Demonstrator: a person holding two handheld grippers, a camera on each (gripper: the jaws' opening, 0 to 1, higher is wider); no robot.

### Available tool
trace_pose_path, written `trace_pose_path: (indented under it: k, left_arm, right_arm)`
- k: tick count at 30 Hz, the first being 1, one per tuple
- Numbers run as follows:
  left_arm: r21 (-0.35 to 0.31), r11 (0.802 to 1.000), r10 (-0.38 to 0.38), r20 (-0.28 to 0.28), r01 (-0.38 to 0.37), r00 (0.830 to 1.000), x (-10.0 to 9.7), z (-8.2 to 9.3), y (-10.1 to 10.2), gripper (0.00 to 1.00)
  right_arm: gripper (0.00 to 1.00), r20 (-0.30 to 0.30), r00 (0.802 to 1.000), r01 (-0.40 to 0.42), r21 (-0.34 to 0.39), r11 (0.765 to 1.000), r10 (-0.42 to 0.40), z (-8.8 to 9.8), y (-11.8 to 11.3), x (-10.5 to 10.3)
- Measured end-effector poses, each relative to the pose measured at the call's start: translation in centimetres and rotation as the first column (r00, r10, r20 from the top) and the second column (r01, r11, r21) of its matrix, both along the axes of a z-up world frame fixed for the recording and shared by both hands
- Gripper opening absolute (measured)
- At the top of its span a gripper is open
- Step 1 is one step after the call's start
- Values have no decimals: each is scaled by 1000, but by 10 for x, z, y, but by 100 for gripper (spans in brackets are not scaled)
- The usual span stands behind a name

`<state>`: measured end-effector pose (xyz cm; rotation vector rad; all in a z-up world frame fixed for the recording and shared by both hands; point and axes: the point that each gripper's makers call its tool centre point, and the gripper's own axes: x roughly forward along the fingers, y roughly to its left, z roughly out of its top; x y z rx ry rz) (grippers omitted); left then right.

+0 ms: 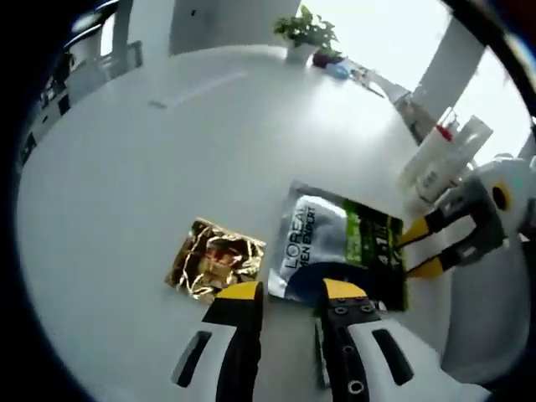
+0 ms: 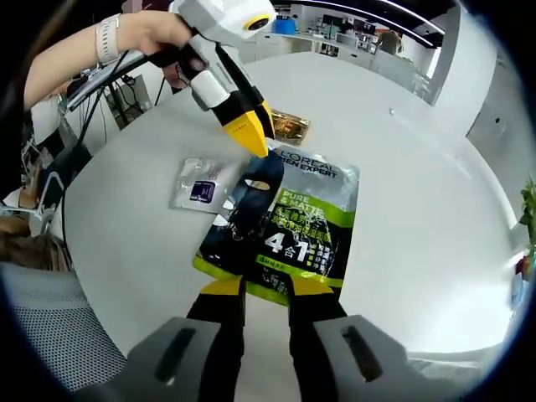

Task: Arrange the skincare products in the storage area until every visible bottle or jar stands upright without overlapping.

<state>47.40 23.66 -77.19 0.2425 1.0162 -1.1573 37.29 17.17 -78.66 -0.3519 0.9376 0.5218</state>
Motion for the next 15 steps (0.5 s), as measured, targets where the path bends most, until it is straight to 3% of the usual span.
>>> trace_pose_path:
  k: [3,8,10,11,12,15]
  left_arm:
    - [-11,995,99,-93,-100,991,-1,-1,0,16]
    - [-19,993,114,-83,-116,990,4,-4,2,4]
    - [-52,989,131,-103,-137,986,4,-2,0,0]
    - [-91,984,138,-160,-153,977,-1,2,-5,0]
    - [-117,982,128,-179,-151,975,-5,4,-8,0]
    - [-128,978,139,-180,-163,974,-5,2,-10,0]
  right_arm:
    - [20,0,1000,-3,-2,1000,3,0,0,0]
    - [20,-1,1000,-5,0,1000,5,0,0,0]
    - [20,-3,1000,-8,3,1000,8,0,0,0]
    - [20,-2,1000,-9,4,1000,9,0,0,0]
    - [19,0,1000,-12,5,1000,12,0,1,1]
    - [18,-5,1000,-21,6,1000,21,0,3,1]
